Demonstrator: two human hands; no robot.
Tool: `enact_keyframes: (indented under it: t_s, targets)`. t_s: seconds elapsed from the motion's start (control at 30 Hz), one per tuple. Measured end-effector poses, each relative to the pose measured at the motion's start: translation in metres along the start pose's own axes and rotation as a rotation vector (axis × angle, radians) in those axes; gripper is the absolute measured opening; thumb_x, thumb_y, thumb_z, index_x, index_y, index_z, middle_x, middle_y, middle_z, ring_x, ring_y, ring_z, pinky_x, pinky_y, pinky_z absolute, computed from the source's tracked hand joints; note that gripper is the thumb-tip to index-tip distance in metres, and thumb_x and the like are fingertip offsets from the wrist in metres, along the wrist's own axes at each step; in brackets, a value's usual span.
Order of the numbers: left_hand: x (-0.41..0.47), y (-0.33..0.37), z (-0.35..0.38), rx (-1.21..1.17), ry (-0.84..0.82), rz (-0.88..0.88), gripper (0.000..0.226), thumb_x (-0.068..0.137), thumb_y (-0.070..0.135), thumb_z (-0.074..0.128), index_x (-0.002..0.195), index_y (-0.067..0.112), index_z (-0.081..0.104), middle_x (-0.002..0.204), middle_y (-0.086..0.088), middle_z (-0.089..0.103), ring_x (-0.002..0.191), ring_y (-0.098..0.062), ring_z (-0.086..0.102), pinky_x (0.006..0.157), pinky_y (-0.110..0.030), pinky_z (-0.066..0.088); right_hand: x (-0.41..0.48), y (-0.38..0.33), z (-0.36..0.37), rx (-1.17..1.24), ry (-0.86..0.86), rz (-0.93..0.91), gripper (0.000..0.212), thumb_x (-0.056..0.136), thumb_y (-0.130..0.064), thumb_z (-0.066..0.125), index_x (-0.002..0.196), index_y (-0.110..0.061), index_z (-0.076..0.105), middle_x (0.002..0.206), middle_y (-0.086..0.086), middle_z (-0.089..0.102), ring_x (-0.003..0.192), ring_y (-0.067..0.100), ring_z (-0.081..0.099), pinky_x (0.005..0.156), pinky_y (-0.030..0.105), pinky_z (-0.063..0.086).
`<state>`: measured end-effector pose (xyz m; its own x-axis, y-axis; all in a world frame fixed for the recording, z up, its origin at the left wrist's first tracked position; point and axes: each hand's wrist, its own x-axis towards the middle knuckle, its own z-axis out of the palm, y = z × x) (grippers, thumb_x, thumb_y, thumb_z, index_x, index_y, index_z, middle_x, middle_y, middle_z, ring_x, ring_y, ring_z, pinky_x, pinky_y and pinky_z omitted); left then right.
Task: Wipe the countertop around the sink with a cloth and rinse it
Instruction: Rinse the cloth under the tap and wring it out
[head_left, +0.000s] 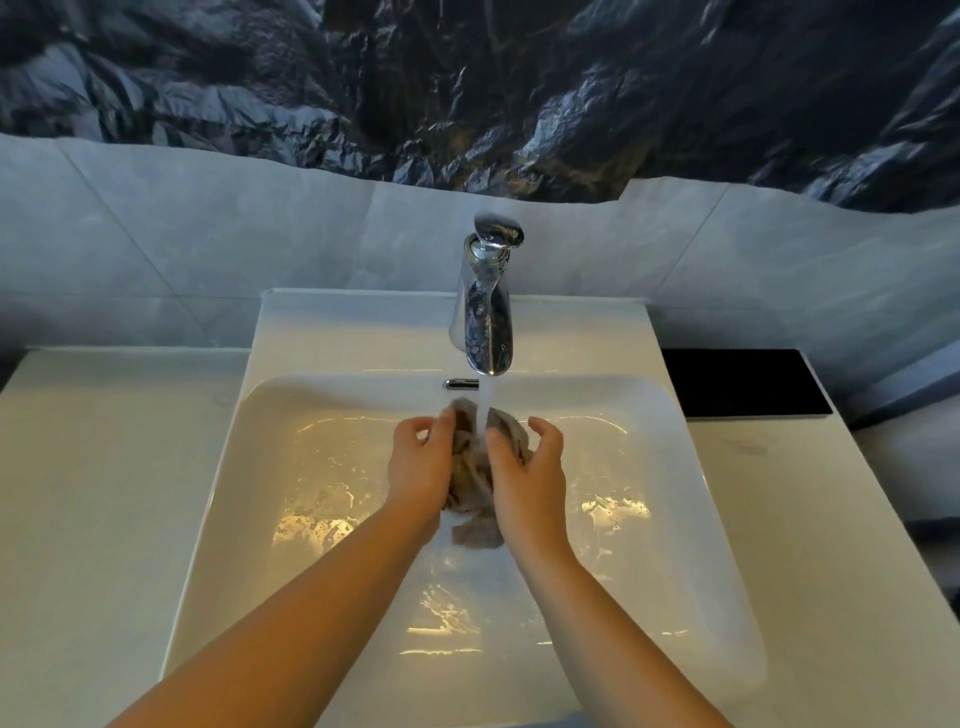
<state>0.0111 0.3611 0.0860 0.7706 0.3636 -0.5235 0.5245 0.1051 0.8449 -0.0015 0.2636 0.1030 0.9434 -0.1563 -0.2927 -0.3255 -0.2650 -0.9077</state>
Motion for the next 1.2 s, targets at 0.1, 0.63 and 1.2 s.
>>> enact_keyframes:
  t_s: [0.1, 0.63, 1.2]
  targets:
    - [-0.003, 0.005, 0.006, 0.039, 0.0, 0.046, 0.036, 0.096, 0.047, 0.042, 0.092, 0.017, 0.062, 0.085, -0.009, 0.066, 0.082, -0.024, 0.065, 0.078, -0.042, 0.056, -0.005, -0.002, 0.001, -0.004, -0.006, -0.113, 0.023, 0.095, -0.039, 0.05, 0.115, -0.029, 0.054, 0.098, -0.016, 0.061, 0.089, 0.005, 0.061, 0.072, 0.014, 0.052]
    - [-0.01, 0.006, -0.015, 0.122, -0.058, -0.02, 0.042, 0.094, 0.048, 0.044, 0.088, 0.013, 0.068, 0.088, -0.012, 0.071, 0.083, -0.028, 0.068, 0.082, -0.046, 0.056, 0.036, -0.007, -0.016, -0.339, -0.106, 0.061, 0.038, 0.095, -0.044, 0.045, 0.111, -0.013, 0.061, 0.103, 0.003, 0.063, 0.093, 0.017, 0.058, 0.081, 0.033, 0.048]
    - [-0.037, 0.016, -0.062, 0.265, -0.107, 0.125, 0.019, 0.092, 0.033, 0.057, 0.09, 0.016, 0.066, 0.092, -0.006, 0.065, 0.087, -0.026, 0.062, 0.075, -0.043, 0.057, 0.024, -0.118, -0.036, -0.573, -0.042, -0.796, 0.052, 0.099, -0.026, 0.045, 0.148, -0.025, 0.026, 0.158, -0.007, 0.021, 0.143, 0.011, 0.024, 0.107, 0.019, 0.022]
